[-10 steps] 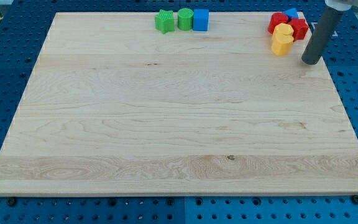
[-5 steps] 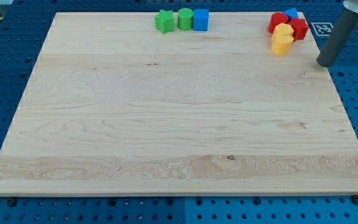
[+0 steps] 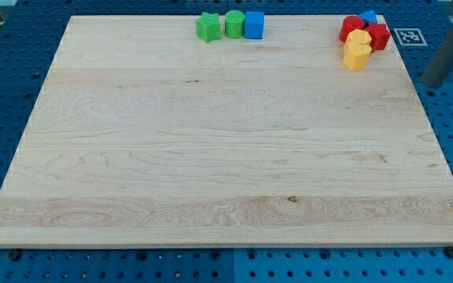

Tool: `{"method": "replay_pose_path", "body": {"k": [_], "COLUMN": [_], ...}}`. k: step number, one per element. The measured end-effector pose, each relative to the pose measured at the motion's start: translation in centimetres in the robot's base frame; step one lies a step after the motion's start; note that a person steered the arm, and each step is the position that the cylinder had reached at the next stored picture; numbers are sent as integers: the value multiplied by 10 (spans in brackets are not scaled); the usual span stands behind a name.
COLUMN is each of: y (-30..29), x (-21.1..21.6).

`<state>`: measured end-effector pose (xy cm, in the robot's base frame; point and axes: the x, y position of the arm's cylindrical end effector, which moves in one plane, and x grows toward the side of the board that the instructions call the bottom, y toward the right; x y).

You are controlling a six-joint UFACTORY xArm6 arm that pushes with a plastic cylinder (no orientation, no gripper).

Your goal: Move the red star to the bottom left of the yellow hexagon

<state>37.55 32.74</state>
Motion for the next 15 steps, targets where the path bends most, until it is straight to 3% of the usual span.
{"method": "replay_pose_path", "body": {"k": [1,2,3,6,8,15], "y": [17,17,-8,-12,-55,-140], "x": [19,-2,-56,-90,-118,-120]}}
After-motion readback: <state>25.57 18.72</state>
